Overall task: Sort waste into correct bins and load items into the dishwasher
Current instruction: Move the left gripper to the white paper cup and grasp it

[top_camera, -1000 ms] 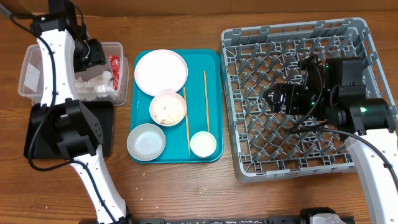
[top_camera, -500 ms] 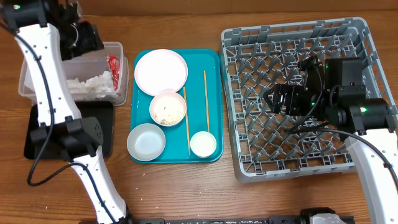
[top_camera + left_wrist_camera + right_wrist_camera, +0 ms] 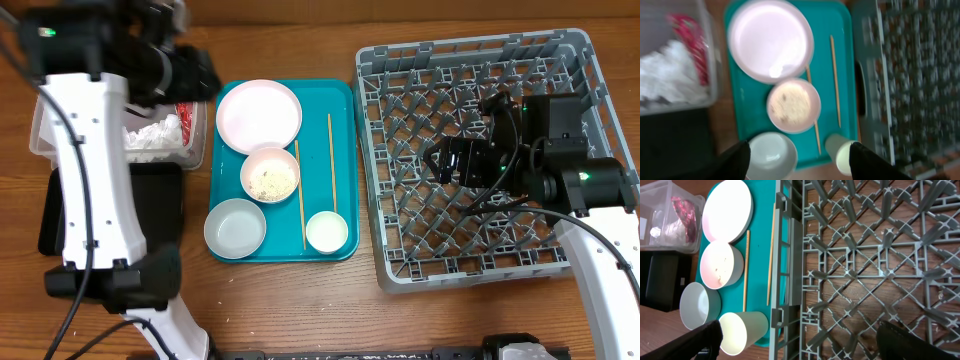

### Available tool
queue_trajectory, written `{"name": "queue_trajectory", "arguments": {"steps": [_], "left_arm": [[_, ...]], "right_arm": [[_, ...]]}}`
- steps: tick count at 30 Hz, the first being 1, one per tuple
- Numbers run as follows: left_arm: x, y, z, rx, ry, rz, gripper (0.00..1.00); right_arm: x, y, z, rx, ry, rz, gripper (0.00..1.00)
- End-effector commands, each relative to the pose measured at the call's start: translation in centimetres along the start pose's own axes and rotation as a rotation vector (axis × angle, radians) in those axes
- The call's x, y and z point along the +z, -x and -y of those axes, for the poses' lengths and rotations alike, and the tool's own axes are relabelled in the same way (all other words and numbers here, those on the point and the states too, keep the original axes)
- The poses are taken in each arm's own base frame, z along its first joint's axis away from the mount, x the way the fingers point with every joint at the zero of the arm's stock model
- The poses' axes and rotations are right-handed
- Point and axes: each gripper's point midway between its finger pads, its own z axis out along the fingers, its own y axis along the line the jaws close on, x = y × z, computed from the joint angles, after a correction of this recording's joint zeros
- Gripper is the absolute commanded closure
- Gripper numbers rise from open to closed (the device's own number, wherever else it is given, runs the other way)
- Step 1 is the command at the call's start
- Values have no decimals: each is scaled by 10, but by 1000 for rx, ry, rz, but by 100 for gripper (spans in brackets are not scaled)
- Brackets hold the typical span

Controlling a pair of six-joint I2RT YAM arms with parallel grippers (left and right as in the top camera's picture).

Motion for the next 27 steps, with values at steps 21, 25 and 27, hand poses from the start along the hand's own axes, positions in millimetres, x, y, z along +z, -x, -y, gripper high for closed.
{"name": "queue_trajectory", "arguments": {"steps": [21, 25, 27], "left_arm": [[169, -158, 74, 286, 176, -518, 44], [186, -171, 74, 305, 172, -532, 45], [192, -179, 74, 313, 171, -545, 46]], "right_arm": [[-8, 13, -5, -14, 11, 47, 0], [-8, 13, -5, -14, 11, 47, 0], [-8, 13, -5, -15, 11, 47, 0]]}}
